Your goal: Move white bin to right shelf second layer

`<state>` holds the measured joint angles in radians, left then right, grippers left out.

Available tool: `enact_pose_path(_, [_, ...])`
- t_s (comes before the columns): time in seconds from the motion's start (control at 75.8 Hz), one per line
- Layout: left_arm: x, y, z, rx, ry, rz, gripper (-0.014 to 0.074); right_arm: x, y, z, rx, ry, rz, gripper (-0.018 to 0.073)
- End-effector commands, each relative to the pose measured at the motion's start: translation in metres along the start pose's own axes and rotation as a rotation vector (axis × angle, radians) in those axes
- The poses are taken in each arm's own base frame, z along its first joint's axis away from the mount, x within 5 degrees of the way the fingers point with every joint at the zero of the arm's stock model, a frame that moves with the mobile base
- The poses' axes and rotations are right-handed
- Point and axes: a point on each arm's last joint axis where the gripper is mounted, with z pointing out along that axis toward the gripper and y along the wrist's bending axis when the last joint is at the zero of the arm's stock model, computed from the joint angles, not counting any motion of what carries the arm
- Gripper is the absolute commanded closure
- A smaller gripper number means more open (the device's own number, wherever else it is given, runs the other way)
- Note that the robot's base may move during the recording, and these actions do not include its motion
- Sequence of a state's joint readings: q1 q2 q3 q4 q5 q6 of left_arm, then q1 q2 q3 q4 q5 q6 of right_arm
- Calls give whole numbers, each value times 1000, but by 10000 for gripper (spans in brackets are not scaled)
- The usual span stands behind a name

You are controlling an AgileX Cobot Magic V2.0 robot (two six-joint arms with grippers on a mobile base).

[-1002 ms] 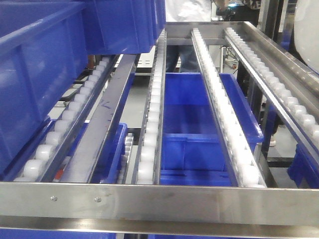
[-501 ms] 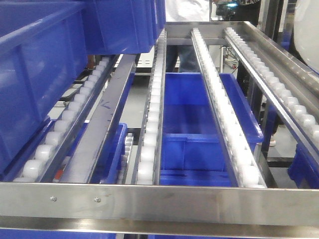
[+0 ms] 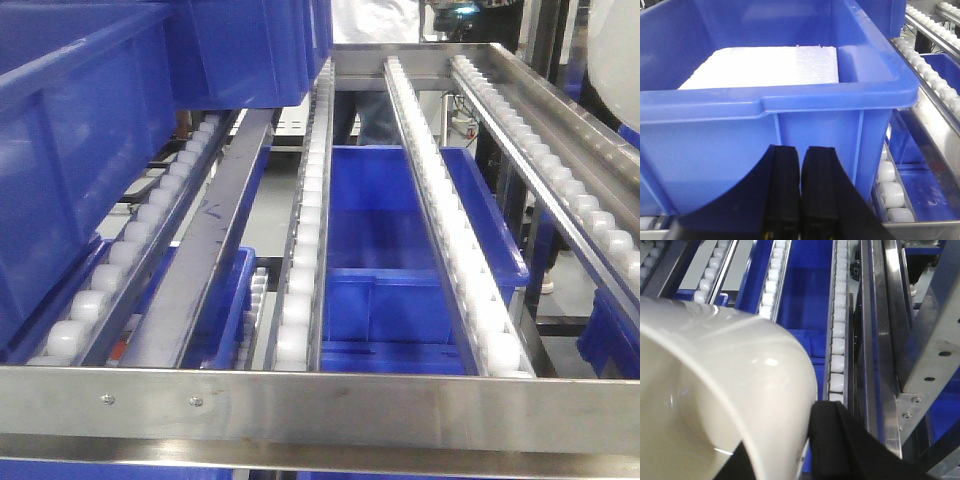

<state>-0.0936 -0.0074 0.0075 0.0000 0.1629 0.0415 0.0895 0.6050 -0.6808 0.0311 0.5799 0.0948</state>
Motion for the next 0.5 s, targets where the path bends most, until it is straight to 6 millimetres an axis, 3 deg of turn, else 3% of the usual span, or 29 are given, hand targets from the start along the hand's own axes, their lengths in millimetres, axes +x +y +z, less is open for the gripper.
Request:
enact_pose_path(0.0, [4,0,1,2,-63,-3,512,-19,1,-5,-9,-144,-2,511])
enact_pose_path(0.224, [4,0,1,2,-63,-3,512,-23,3,3,-23,-157,7,511])
enact_pose_path(0.488, [4,0,1,2,-63,-3,512,-27,23,63,-102,32,-1,511])
